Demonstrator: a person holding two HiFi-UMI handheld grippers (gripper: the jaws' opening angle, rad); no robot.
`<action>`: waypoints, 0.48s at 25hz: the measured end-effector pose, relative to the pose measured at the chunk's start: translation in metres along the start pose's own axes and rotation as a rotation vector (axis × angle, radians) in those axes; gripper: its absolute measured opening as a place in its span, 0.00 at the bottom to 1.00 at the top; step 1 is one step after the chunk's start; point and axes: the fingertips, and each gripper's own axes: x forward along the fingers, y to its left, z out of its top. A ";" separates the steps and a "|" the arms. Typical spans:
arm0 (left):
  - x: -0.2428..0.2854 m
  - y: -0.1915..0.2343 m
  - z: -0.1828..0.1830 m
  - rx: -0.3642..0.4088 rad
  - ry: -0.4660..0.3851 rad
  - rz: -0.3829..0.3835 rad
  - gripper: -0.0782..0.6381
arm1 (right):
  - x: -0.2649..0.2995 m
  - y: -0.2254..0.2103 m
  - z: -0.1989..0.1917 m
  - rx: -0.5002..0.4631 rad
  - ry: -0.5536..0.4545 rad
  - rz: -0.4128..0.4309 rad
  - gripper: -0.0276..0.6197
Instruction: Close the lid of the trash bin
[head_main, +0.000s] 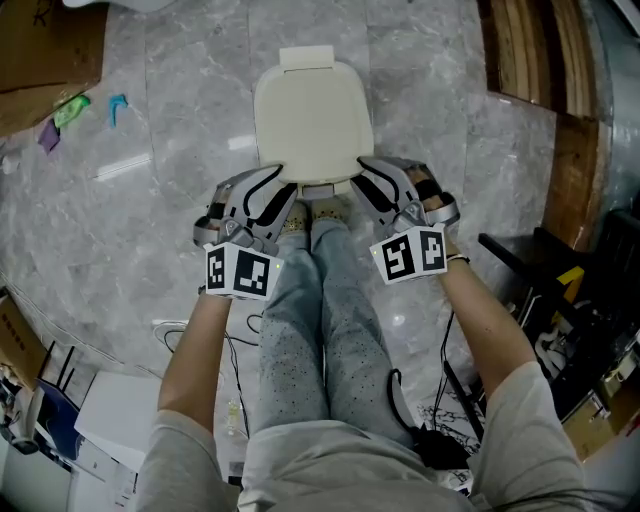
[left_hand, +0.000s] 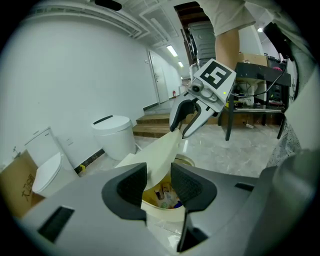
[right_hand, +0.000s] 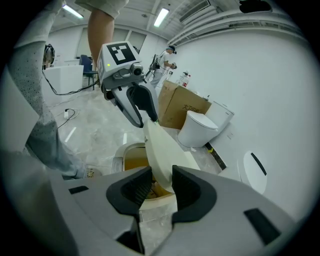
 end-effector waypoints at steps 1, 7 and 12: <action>0.000 -0.001 -0.002 0.003 0.001 0.000 0.32 | 0.000 0.002 -0.001 -0.005 0.000 -0.002 0.26; 0.001 -0.007 -0.007 0.031 0.004 -0.005 0.32 | 0.003 0.009 -0.005 -0.027 0.004 -0.013 0.26; 0.004 -0.012 -0.015 0.033 0.005 -0.015 0.32 | 0.008 0.017 -0.010 -0.052 0.013 -0.011 0.26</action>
